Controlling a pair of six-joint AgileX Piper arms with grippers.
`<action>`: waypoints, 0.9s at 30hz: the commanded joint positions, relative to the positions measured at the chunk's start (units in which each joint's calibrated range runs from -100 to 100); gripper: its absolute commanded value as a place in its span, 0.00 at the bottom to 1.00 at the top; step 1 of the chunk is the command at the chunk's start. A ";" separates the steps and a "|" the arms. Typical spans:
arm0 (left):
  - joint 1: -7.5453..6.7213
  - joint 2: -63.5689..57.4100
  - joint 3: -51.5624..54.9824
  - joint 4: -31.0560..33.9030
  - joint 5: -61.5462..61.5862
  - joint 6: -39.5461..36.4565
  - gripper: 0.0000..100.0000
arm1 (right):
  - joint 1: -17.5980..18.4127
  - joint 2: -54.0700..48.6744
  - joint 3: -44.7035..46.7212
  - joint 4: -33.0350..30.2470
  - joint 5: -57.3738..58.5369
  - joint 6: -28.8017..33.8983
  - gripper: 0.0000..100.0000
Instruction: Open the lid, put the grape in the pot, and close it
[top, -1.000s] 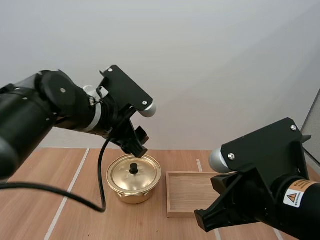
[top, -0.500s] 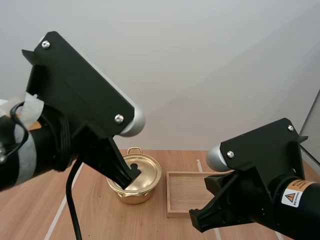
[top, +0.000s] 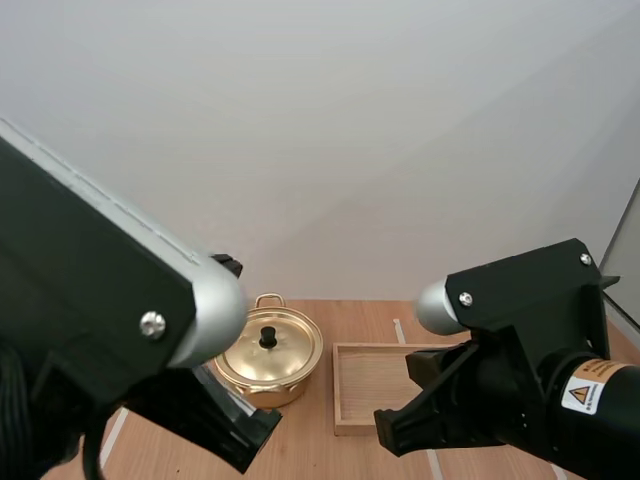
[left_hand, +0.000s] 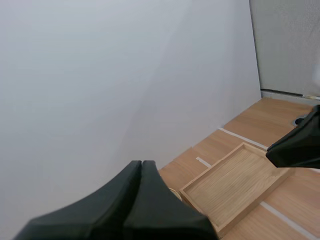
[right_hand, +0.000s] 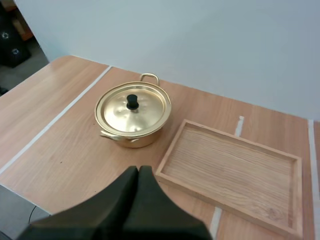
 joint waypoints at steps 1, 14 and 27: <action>0.03 -4.51 3.72 0.23 -5.97 -4.78 0.00 | -0.22 -3.28 0.00 -6.53 -8.11 4.62 0.00; 0.03 -17.47 17.69 2.36 -30.27 -14.51 0.00 | -1.98 -17.79 0.00 -10.41 -24.18 8.55 0.00; 2.18 -17.47 26.76 16.96 -40.95 -33.24 0.00 | -6.12 -17.79 3.01 -10.61 -35.61 11.73 0.00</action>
